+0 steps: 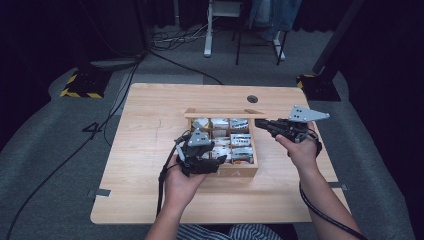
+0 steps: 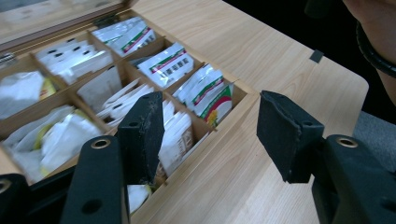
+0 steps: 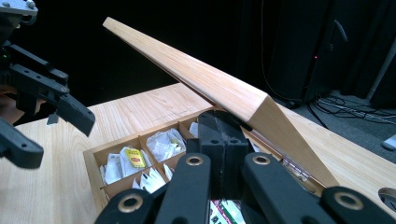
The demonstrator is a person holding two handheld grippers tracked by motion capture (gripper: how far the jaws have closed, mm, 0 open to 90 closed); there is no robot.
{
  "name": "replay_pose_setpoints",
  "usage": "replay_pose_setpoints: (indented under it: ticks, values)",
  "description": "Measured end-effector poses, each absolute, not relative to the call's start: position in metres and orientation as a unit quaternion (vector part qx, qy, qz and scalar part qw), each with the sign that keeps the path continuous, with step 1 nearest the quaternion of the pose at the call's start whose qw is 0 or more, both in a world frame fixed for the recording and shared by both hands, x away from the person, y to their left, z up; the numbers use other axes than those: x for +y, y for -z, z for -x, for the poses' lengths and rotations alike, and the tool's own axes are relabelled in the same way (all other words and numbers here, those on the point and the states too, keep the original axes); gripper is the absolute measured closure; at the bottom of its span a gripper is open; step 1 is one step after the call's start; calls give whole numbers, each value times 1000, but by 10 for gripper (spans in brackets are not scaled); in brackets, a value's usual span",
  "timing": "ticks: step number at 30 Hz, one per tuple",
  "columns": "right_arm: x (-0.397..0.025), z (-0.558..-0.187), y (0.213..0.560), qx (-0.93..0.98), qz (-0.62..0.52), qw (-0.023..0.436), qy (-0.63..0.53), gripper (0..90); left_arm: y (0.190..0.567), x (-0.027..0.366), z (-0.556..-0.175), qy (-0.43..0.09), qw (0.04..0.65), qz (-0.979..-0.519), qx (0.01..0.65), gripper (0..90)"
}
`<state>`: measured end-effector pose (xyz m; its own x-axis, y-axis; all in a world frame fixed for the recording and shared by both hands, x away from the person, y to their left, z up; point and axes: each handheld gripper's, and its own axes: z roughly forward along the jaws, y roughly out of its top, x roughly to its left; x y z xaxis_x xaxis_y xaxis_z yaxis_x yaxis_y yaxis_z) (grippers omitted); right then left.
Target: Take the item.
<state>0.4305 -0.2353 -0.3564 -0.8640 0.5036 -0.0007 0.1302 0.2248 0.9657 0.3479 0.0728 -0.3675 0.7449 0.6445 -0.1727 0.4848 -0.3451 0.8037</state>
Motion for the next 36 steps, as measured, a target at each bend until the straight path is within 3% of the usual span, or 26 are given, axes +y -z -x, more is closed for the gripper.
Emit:
replay_pose_setpoints:
  ticks: [17, 29, 36]
  values:
    - [-233, -431, 357, 769, -205, 158, -585, 900, 386, 32, -379, -51, 448, -843, 292, 456]
    - [-234, -431, 358, 769, -204, 156, -586, 900, 410, 7, -410, -23, 397, -871, 287, 473]
    - [-234, -431, 358, 768, -202, 153, -588, 900, 422, 0, -422, 19, 386, -877, 286, 554]
